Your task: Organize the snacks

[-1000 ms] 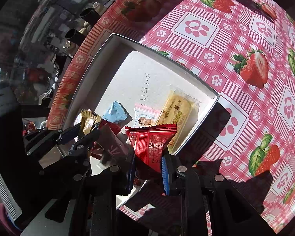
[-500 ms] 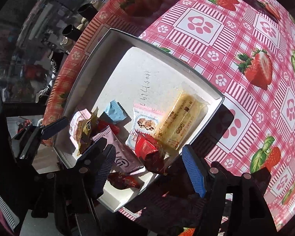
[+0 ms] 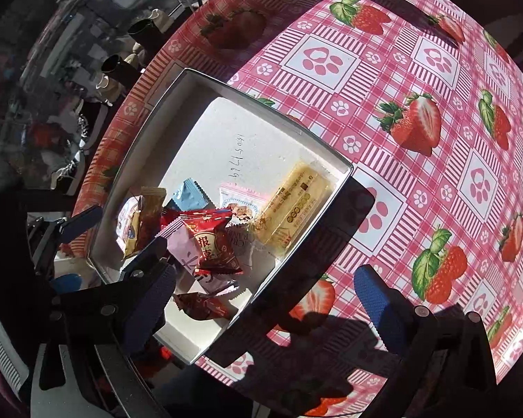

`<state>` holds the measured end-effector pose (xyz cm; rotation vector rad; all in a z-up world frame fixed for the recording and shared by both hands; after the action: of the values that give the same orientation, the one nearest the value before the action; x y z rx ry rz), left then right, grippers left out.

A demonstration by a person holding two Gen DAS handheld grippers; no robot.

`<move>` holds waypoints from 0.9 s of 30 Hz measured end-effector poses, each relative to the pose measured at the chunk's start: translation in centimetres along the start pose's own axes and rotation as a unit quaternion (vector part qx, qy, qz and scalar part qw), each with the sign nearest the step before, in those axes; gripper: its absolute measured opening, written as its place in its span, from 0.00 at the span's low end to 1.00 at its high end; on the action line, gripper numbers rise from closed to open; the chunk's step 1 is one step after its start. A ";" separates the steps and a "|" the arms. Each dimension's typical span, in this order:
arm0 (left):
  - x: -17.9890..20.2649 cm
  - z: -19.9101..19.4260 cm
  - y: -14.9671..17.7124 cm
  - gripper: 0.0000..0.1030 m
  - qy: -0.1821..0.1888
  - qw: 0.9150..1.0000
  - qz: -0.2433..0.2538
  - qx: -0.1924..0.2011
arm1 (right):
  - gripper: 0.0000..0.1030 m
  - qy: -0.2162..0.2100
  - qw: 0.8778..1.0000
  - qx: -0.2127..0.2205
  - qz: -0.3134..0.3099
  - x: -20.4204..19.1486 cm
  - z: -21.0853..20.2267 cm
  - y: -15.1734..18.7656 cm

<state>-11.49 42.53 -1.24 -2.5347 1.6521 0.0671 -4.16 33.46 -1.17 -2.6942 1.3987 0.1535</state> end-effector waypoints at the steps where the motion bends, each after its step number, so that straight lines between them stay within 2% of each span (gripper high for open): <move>1: 0.0 -0.1 0.1 0.78 -0.001 1.000 0.003 -0.003 | 1.00 0.002 1.000 0.001 0.002 0.1 -0.1 0.2; 6: 0.8 -0.8 0.9 0.79 -0.018 1.000 0.018 0.000 | 1.00 0.001 1.000 0.007 0.010 -0.5 -0.7 0.3; 15: 1.2 -1.6 1.5 0.79 -0.002 1.000 0.020 0.001 | 1.00 0.000 1.000 0.010 0.010 -0.7 -1.3 0.8; 27: 1.3 -1.9 2.0 0.79 0.002 1.000 0.024 0.003 | 1.00 -0.002 1.000 0.007 0.006 -1.1 -1.2 1.2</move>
<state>-12.82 40.29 0.41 -2.4918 1.7125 0.0616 -5.70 33.52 0.17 -2.6736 1.4102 0.1508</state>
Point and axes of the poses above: each gripper's, at about its wrist camera, not at the fingertips, and z roughly the way its jaws point, x to its right, y to its underside, the point moved 2 cm from there along z, roughly the way its jaws point, and after that the axes turned 1 degree about -x, right-handed, at the moved point
